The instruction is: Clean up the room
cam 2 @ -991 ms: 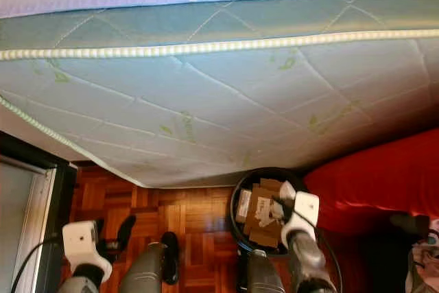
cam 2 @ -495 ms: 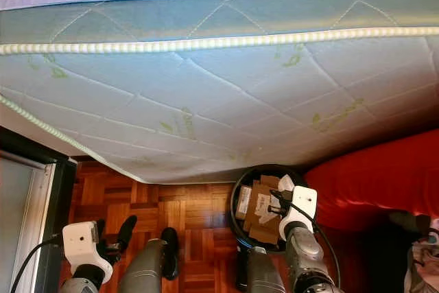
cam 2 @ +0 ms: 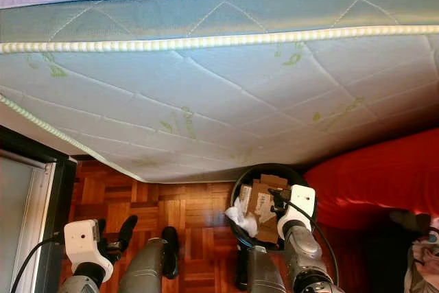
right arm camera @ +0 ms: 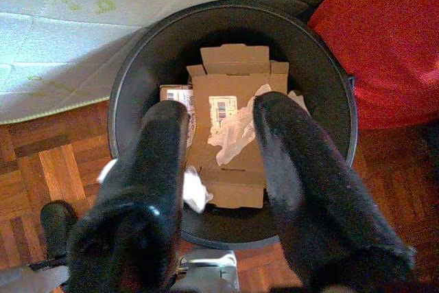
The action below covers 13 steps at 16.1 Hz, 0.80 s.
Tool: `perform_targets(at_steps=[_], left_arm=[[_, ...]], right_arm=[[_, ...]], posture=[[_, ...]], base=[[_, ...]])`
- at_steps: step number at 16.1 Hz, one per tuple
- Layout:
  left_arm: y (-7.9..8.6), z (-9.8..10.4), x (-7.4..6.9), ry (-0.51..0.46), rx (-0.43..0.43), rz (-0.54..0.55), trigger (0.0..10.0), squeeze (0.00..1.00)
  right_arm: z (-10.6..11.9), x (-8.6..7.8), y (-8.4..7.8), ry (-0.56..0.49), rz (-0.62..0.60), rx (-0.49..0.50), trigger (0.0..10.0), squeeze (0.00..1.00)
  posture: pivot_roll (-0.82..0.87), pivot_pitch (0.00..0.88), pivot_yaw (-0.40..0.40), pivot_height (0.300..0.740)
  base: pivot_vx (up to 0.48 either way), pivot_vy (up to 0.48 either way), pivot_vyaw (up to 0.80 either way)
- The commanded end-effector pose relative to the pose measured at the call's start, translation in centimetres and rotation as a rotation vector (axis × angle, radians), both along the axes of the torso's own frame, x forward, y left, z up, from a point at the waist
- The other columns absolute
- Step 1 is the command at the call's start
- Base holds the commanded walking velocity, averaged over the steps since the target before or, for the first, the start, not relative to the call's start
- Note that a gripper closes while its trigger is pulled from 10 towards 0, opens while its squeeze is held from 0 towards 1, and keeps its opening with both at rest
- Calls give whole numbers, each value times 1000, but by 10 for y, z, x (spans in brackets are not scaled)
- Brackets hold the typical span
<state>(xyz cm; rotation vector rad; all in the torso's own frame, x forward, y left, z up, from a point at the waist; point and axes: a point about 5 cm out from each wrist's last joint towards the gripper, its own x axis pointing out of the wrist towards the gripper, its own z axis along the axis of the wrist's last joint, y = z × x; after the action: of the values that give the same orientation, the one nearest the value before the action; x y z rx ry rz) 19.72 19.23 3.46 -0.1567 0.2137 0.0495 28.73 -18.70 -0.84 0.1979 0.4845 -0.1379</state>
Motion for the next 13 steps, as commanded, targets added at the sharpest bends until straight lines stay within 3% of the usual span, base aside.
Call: perform_targets(at_steps=[1,4,5,8,10,12,13], left_arm=[[4,-8,-9,50,-10,19,10000,0],[5,-9,-7,55,-12,18,10000,0],[5,-12,-4,59,-13,19,10000,0],[10,-24,-4,96,-12,29,10000,0],[16,-43,-3,165,-5,38,10000,0],[19,-49,0,191,-3,41,10000,0],[25,-64,-2,259,3,53,10000,0]], right_arm=[[-12,-13,-2,59,-12,6,10000,1000],[-13,-16,-12,78,-66,-32,10000,996],[-13,-16,-15,78,-78,-30,10000,0],[-13,-17,-16,67,-77,-16,10000,0],[-20,-24,-11,79,-64,-1,10000,0],[-23,-27,-9,93,-62,7,10000,0],[-31,-37,-5,130,-60,32,10000,0]], posture=[[174,460,-15,691],[168,446,-16,691],[161,424,-20,691],[143,381,-22,691],[121,292,-19,691],[114,255,-17,691],[101,200,-16,691]], base=[[0,0,0],[0,0,0],[0,0,0],[0,0,0],[0,0,0],[0,0,0],[0,0,0]])
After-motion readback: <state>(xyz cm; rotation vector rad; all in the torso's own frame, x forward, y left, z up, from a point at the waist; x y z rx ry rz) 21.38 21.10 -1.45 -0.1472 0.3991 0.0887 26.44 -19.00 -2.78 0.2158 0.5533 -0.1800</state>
